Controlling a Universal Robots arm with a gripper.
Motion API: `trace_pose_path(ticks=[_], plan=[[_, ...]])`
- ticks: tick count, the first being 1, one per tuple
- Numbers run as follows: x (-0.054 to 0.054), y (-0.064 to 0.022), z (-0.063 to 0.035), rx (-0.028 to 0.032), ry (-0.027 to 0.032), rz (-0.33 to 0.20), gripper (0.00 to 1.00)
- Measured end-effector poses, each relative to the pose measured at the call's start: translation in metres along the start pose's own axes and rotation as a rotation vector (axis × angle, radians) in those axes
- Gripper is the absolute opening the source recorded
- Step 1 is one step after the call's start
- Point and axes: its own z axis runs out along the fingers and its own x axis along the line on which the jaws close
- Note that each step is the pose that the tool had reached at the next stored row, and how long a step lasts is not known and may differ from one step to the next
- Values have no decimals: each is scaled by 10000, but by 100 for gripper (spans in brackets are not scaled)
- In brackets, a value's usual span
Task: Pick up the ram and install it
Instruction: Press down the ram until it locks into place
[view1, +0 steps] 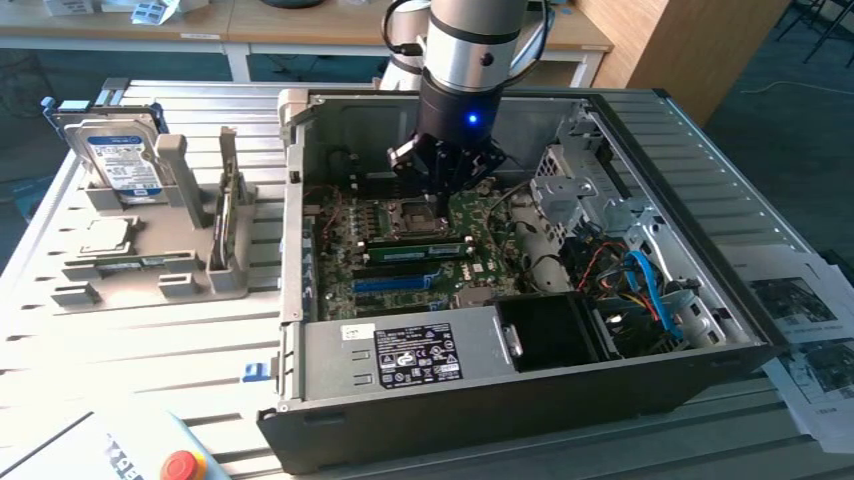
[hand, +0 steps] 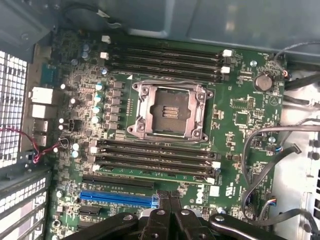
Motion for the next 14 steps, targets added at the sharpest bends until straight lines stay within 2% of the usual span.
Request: trace_pose_path(ticks=[8, 10, 11, 14], plan=[[0, 0, 0, -1, -2, 427, 10], [0, 0, 0, -1, -2, 446, 10], [0, 0, 0, -12, 23, 453, 10], [0, 0, 0, -12, 23, 453, 10]])
